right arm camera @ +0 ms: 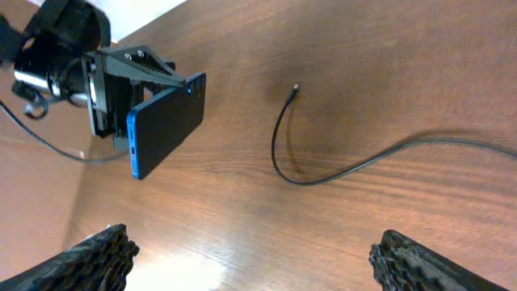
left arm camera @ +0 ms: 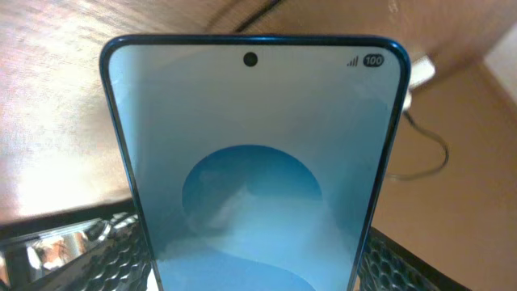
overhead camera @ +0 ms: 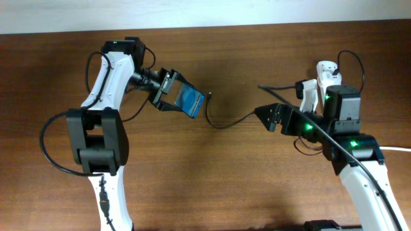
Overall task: Plug charger to phone and switch on socket
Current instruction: 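Move the right gripper toward the phone held by the left gripper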
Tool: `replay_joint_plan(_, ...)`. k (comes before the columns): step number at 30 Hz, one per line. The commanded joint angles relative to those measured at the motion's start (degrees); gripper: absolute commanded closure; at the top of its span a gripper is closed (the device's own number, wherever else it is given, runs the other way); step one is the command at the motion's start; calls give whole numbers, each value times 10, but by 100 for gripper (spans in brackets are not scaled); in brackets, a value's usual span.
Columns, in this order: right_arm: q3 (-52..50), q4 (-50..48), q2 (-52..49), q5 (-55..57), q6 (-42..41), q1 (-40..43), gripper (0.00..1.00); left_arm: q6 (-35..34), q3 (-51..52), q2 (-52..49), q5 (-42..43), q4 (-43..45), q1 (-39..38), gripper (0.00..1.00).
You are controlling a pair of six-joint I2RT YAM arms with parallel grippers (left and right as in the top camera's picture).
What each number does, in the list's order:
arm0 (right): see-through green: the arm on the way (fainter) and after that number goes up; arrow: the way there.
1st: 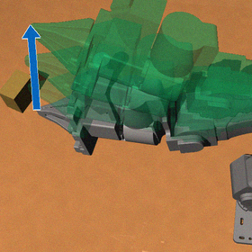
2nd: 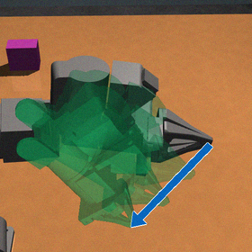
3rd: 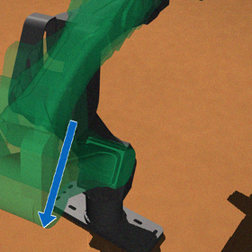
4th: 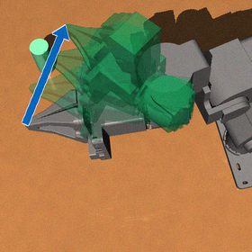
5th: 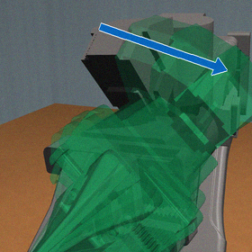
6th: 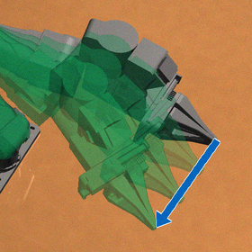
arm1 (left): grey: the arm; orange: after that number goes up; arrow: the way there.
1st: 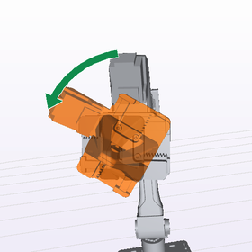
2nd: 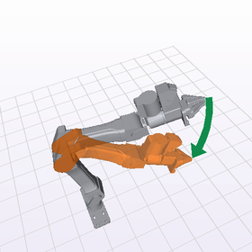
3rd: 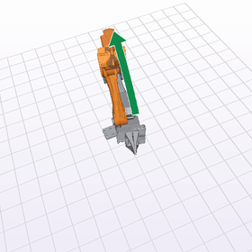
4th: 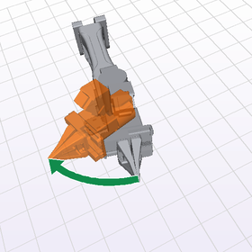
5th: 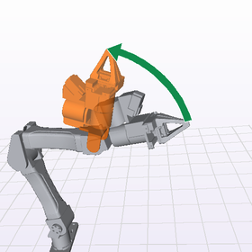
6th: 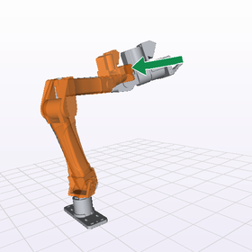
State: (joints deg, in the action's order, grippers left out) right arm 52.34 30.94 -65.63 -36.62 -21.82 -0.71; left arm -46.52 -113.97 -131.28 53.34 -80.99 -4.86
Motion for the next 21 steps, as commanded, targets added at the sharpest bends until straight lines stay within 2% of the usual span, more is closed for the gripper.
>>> replay_joint_plan(1,10,-25,-31,-20,-80,-10,0,-93,-14,-2,-7,-1,-5,100)
replay_joint_plan(4,10,-65,-66,-19,-111,-45,5,-101,-14,-2,-16,11,-14,100)
replay_joint_plan(8,10,-117,-118,-12,-152,-95,17,-151,-14,-2,-119,20,-45,100)
replay_joint_plan(13,10,-161,-179,-2,-182,-140,18,-204,-14,-2,-181,32,-85,100)
replay_joint_plan(21,10,-196,-225,30,-223,-182,23,-238,-14,-2,-187,54,-110,100)
